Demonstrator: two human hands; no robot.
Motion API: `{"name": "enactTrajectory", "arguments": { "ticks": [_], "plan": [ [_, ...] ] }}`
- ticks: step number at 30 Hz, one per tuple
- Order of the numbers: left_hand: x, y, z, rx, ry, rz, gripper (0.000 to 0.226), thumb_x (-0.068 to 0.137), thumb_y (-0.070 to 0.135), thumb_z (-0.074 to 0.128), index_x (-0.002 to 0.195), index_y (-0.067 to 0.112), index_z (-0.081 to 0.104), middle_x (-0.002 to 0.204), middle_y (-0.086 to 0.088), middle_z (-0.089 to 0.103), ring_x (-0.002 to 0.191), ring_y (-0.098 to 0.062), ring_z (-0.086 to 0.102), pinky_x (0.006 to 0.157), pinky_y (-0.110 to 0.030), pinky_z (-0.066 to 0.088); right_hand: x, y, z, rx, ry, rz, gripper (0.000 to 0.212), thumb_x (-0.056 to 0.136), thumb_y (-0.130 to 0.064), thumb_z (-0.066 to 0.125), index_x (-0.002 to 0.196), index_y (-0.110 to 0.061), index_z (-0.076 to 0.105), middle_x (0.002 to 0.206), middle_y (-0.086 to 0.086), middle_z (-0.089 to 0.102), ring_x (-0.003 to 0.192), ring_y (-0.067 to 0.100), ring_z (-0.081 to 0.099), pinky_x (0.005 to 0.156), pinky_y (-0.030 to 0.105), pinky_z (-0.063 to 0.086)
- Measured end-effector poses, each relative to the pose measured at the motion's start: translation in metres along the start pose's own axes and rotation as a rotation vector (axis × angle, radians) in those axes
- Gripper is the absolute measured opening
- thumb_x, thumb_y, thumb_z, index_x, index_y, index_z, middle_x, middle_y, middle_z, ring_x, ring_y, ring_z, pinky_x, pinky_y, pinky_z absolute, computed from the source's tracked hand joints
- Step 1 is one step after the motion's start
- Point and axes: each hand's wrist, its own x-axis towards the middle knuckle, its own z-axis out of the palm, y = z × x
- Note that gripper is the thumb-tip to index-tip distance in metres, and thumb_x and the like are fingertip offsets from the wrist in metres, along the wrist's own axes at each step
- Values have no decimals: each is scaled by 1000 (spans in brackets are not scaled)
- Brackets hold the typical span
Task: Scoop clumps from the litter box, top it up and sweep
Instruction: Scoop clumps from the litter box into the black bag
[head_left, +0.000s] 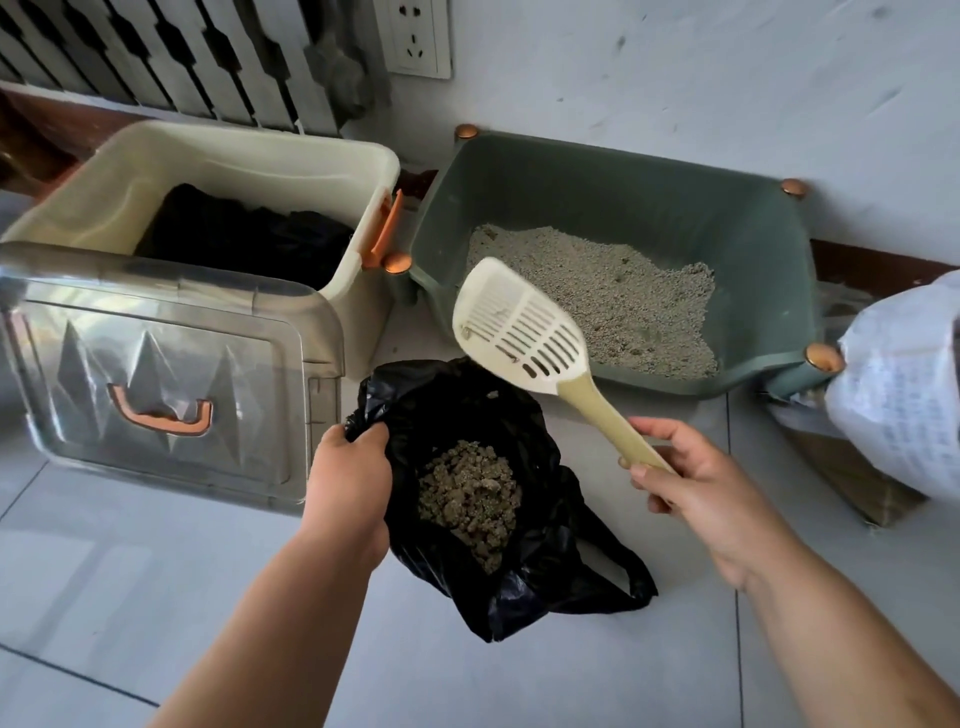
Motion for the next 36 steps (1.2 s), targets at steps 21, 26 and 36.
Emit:
{"name": "enactTrajectory", "arguments": {
  "ticks": [21,26,36],
  "plan": [
    [-15,1,12,103,-126,43,12,96,15,50,102,14,61,90,-13,64,82,-29,62,88,-61,53,83,-107,-22,-917,437,70,24,87,-21,54,94,-3,68,85,16,66,68,31,54,48,25,31],
    [-14,5,11,120,-115,37,13,97,17,51,102,15,63,104,-27,69,89,-33,69,90,-62,54,88,-97,-32,-565,317,182,27,87,-16,51,90,6,65,70,12,65,54,23,43,47,23,25],
    [-11,6,14,96,-125,25,12,96,19,52,101,17,63,91,-15,67,82,-29,64,90,-64,50,89,-75,21,-222,237,204,26,92,-25,56,84,0,61,63,8,55,44,13,39,34,17,22]
  ]
}}
